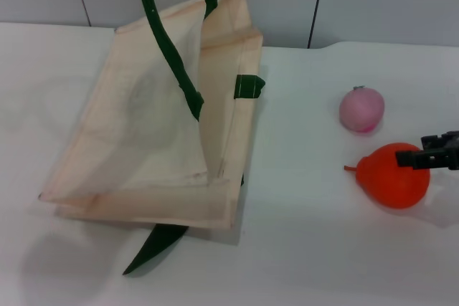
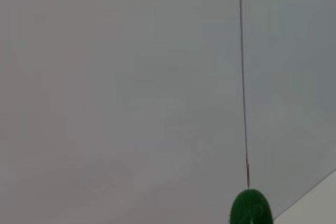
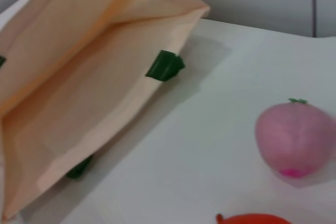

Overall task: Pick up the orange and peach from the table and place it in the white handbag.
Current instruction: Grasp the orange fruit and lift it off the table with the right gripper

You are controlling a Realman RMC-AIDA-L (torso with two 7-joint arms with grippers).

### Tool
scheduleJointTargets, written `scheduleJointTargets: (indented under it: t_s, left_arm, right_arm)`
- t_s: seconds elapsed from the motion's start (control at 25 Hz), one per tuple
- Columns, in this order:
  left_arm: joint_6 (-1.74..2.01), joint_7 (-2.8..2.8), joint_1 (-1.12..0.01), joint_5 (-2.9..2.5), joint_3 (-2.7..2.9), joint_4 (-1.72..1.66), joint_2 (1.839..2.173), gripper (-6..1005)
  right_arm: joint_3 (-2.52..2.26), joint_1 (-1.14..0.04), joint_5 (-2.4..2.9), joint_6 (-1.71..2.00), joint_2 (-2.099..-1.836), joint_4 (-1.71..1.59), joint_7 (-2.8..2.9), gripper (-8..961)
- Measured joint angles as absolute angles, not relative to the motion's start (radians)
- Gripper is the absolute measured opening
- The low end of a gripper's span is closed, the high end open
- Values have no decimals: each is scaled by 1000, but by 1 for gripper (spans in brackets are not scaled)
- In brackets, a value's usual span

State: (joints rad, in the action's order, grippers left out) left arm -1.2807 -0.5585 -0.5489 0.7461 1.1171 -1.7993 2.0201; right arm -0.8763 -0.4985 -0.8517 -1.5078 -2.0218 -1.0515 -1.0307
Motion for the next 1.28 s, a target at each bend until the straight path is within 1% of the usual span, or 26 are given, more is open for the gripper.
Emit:
scheduleJointTargets:
  t_s: [0.32,0.56,0.92,1.28]
  left_arm:
    - [-1282,-558,-551,747,1121,-1799,2022,125]
    - [-1283,-558,-553,741,1121,-1797,2022,125]
    - [-1295,-558,-557,739,1121,-1795,2021,125]
    - [-1297,-558,-566,744,1118,-1798,2020,124]
  right_arm:
    - [-844,-559,-723,-1470,-2022,-951,-1035,814]
    - [-844,-579,-715,-1495,-2022,-948,-1031,836]
    - [-833,-583,-724,-1509,-2023,-958,-1025,840]
    - [-830,-611,-740,-1501,-2029,-923,-1025,842]
